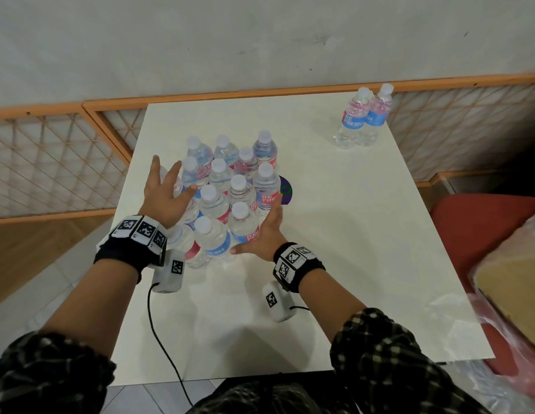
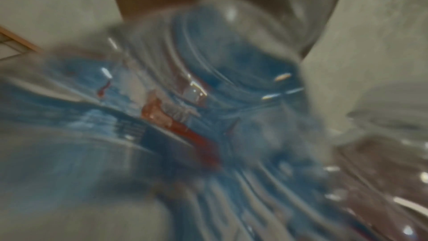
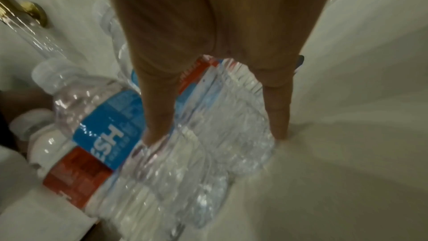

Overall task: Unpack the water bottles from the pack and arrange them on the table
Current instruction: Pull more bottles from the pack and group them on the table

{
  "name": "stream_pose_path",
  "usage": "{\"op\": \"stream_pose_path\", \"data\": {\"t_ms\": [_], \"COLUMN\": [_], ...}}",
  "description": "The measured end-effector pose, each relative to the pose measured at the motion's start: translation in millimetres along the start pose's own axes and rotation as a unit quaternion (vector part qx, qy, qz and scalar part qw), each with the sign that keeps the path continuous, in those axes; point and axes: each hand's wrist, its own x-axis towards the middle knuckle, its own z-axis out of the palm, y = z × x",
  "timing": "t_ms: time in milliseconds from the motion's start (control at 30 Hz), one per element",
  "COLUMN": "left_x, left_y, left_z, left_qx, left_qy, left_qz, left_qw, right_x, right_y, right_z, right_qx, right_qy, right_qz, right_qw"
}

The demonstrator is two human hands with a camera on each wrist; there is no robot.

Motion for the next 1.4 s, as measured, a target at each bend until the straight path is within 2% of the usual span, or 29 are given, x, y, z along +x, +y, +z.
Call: {"op": "stream_pose_path", "data": {"t_ms": [67,133,200,300,433,567,667,767,833,933,1100,1233,1400], "left_x": [0.9,1.8,2.2,2.4,2.8,2.1,0.8,-1.2,-2.3,-1.9,0.9,3.1,2.0], "left_y": [-1.5,-4.0,-5.4,-5.4,-5.3,-3.5,-3.0,0.6,4.3,8.0,3.7,-6.5,-8.6], "left_z": [0.5,0.5,1.3,1.4,0.5,-0.5,-0.8,-2.5,-4.3,-7.2,-14.6,-18.4,-17.5], "left_qx": [0.001,0.002,0.006,0.004,0.002,0.001,-0.012,-0.06,-0.103,-0.142,-0.148,-0.143,-0.152], "left_qy": [0.002,0.003,0.004,0.005,0.011,0.018,0.022,0.019,0.007,-0.02,-0.06,-0.081,-0.077], "left_qz": [0.009,0.011,0.013,0.018,0.017,0.02,0.017,-0.014,-0.046,-0.092,-0.101,-0.088,-0.083], "left_qw": [1.0,1.0,1.0,1.0,1.0,1.0,1.0,0.998,0.994,0.985,0.982,0.982,0.982], "right_x": [1.1,3.4,14.8,38.2,45.9,53.0,34.9,5.4,-9.0,-16.0,-12.1,-6.3,-2.6], "right_y": [8.9,14.9,17.5,17.7,13.2,17.0,6.5,7.5,12.9,19.1,1.0,-7.6,-9.4], "right_z": [-12.4,-27.8,-36.5,-23.9,-4.9,-6.8,-16.8,-18.7,-2.2,35.2,58.5,70.8,75.1], "right_qx": [0.019,0.047,0.053,0.057,0.093,0.071,0.064,0.073,0.069,0.063,0.105,0.058,0.059], "right_qy": [0.009,0.05,0.075,0.055,0.083,0.071,0.05,0.035,0.014,0.029,0.1,0.103,0.116], "right_qz": [0.012,0.015,-0.011,-0.067,-0.057,-0.056,-0.054,-0.074,-0.1,-0.127,-0.119,-0.071,-0.057], "right_qw": [1.0,0.998,0.996,0.995,0.991,0.993,0.995,0.994,0.993,0.989,0.982,0.99,0.99]}}
